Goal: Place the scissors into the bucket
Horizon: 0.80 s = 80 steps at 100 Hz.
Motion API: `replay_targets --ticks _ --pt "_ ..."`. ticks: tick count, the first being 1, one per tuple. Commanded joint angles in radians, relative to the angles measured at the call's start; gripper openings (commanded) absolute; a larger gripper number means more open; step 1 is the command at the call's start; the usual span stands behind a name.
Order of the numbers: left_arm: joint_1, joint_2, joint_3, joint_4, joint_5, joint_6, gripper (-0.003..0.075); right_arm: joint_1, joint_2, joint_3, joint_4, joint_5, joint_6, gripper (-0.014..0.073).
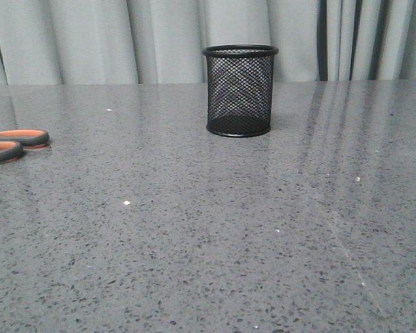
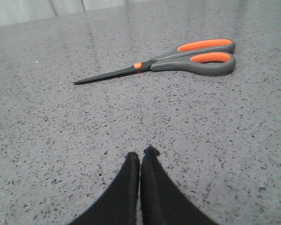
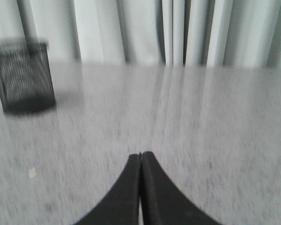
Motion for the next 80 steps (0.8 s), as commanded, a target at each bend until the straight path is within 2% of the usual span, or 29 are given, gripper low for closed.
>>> replay_targets --ticks 1,14,31,40,49,65,74,80 --pt "0.001 -0.027 0.039 0.0 -0.041 -0.008 -0.0019 -0.004 -0.021 0.006 0.106 -0.167 -0.003 -0.0066" --pt "0.001 -0.027 0.039 -0.016 -0.081 -0.008 -0.0019 -0.004 -0.021 0.004 0.28 -0.211 -0.003 -0.0066" --pt "0.001 -0.027 0.039 -0.246 -0.33 -0.008 -0.0019 -0.004 -0.021 0.004 0.345 -0.219 -0.001 -0.0066" --pt "0.001 -0.027 0.039 -0.426 -0.48 -0.013 -0.0019 -0.004 -0.021 0.002 0.359 -0.238 0.017 -0.0066" --pt "0.001 -0.027 0.039 -0.709 -0.572 -0.013 -0.0019 -0.004 -0.021 -0.009 0.359 -0.246 0.018 -0.0066" --pt "0.001 -0.027 0.035 -1.119 -0.555 -0.013 -0.0019 -0.004 -0.021 -0.047 0.359 -0.237 0.018 -0.0066" --pt "0.001 -0.027 0.022 -1.106 -0.493 -0.013 -0.0019 -0.004 -0.021 -0.082 0.357 -0.204 0.018 -0.0066" --pt "0.001 -0.027 -0.004 -1.034 -0.445 -0.013 -0.002 -0.004 -0.007 -0.124 0.335 -0.147 0.018 -0.0066"
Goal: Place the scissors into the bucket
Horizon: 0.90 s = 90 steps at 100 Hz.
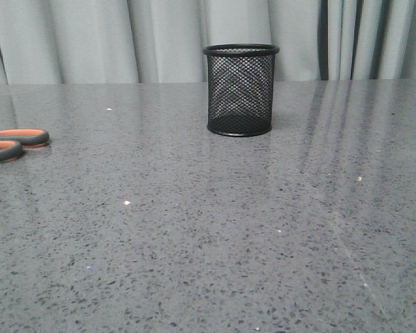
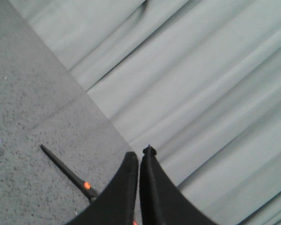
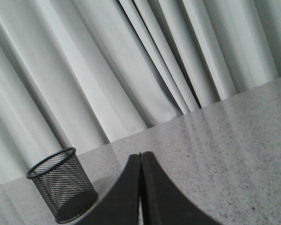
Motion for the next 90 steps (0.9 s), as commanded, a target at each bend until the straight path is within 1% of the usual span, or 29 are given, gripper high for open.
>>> replay_targets --ticks 1,8,13,18,23,32,39,43,46,50,51,53,54,58,63,67,73,80,90 --pt "0.001 -0.025 -0.013 0.05 0.044 -0.006 -0.002 -0.004 -0.005 -0.084 -0.031 -0.001 -0.002 -0.0066" --pt "0.001 -0.013 -0.079 0.217 0.121 0.013 -0.002 -0.004 0.032 -0.14 -0.086 0.082 -0.002 -0.0066" --pt "0.001 0.011 -0.137 0.376 0.183 0.03 -0.002 -0.004 0.068 -0.188 -0.124 0.144 -0.004 -0.0066" --pt "0.001 0.051 -0.195 0.498 0.238 0.03 -0.0019 -0.004 0.119 -0.228 -0.154 0.196 -0.004 -0.0066" --pt "0.001 0.109 -0.248 0.588 0.275 0.03 -0.0019 -0.004 0.167 -0.266 -0.162 0.244 -0.004 -0.0066" --pt "0.001 0.208 -0.332 0.718 0.315 0.033 -0.0016 -0.004 0.248 -0.324 -0.162 0.278 -0.004 -0.0066" --pt "0.001 0.289 -0.391 0.796 0.359 0.055 0.0022 -0.004 0.296 -0.36 -0.163 0.296 -0.013 -0.0066" --pt "0.001 0.335 -0.426 0.816 0.394 0.092 0.008 -0.004 0.314 -0.376 -0.163 0.303 -0.021 -0.0066" --pt "0.001 0.365 -0.449 0.823 0.419 0.147 0.0133 -0.004 0.33 -0.39 -0.163 0.305 -0.029 -0.0066" --pt "0.001 0.408 -0.483 0.825 0.455 0.209 0.0231 -0.004 0.344 -0.403 -0.163 0.31 -0.044 -0.0066" --pt "0.001 0.423 -0.488 0.825 0.461 0.234 0.0266 -0.004 0.348 -0.408 -0.163 0.313 -0.048 -0.0066" --pt "0.001 0.437 -0.504 0.825 0.477 0.267 0.0301 -0.004 0.354 -0.417 -0.163 0.318 -0.06 -0.0066" --pt "0.001 0.451 -0.514 0.825 0.483 0.276 0.0335 -0.004 0.356 -0.419 -0.163 0.323 -0.064 -0.0066" --pt "0.001 0.491 -0.54 0.825 0.511 0.321 0.0418 -0.004 0.365 -0.435 -0.163 0.337 -0.091 -0.0066" --pt "0.001 0.535 -0.576 0.829 0.545 0.362 0.0465 -0.004 0.372 -0.453 -0.163 0.367 -0.124 -0.0066" --pt "0.001 0.565 -0.606 0.836 0.566 0.387 0.046 -0.004 0.376 -0.466 -0.163 0.387 -0.148 -0.0066" --pt "-0.004 0.622 -0.646 0.847 0.586 0.419 0.0426 -0.002 0.378 -0.483 -0.162 0.423 -0.174 -0.0066" --pt "-0.024 0.699 -0.692 0.874 0.631 0.491 0.0393 -0.002 0.378 -0.497 -0.159 0.457 -0.191 -0.0066" --pt "-0.073 0.835 -0.774 0.933 0.781 0.599 0.039 -0.002 0.378 -0.502 -0.15 0.471 -0.191 -0.0066"
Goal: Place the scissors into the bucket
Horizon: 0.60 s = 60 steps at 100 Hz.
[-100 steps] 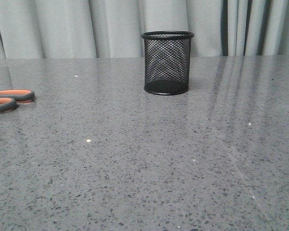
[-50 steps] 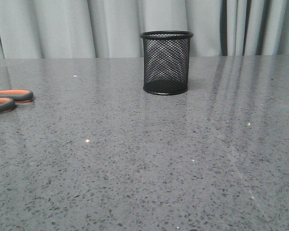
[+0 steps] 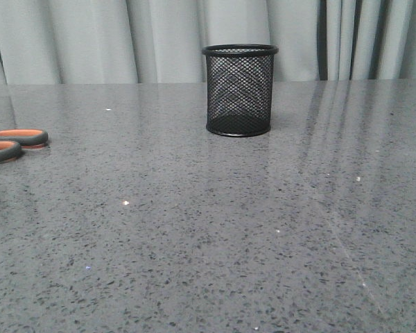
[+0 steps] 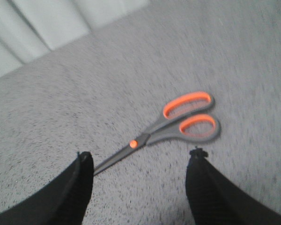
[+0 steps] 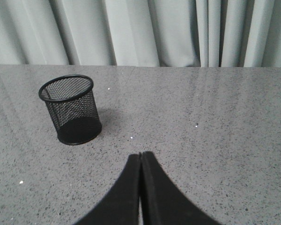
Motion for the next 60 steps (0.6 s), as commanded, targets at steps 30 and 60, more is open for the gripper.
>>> replay_targets --ticks 30,60 --pt "-0.199 0.512 -0.387 0.278 0.41 0.141 0.039 0.02 0.014 -0.038 0.012 -0.049 -0.021 -0.0066" --pt "-0.164 0.687 -0.576 0.199 0.502 0.537 0.0386 0.089 0.014 -0.038 0.012 -0.049 -0.021 -0.0066"
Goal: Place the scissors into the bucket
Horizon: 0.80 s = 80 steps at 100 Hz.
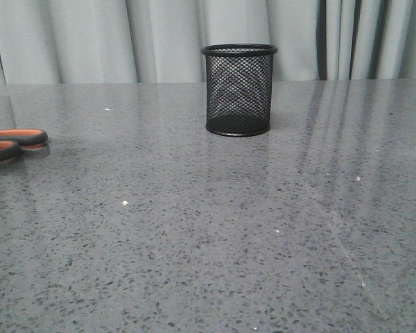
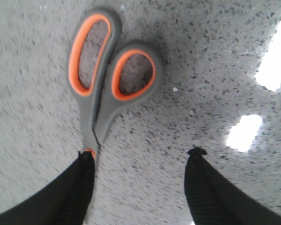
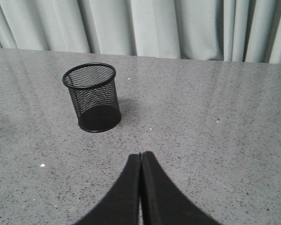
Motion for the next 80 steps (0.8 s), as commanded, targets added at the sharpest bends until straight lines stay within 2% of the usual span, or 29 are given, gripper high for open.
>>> replay_targets --ticks 1,14,19,40,54,80 --pt "0.024 0.013 -0.068 -0.052 0.01 0.119 0.0386 0.01 0.014 -0.034 0.011 -0.07 -0.012 -0.0066" --pt "0.089 0.068 -0.114 -0.13 0.075 0.294 0.0386 0.016 0.014 -0.034 0.011 -0.07 -0.012 -0.0066" --pt "0.11 0.083 -0.121 -0.146 0.077 0.323 0.0386 0.023 0.014 -0.034 0.011 -0.068 -0.012 -0.0066" --pt "0.17 0.128 -0.131 -0.15 0.071 0.331 0.0386 0.038 0.014 -0.034 0.011 -0.064 -0.012 -0.0066" --pt "0.169 0.153 -0.135 -0.186 0.048 0.373 0.0386 0.038 0.014 -0.034 0.011 -0.064 -0.012 -0.0066" --pt "0.169 0.225 -0.178 -0.193 0.043 0.373 0.0386 0.038 0.014 -0.034 0.011 -0.055 -0.012 -0.0066"
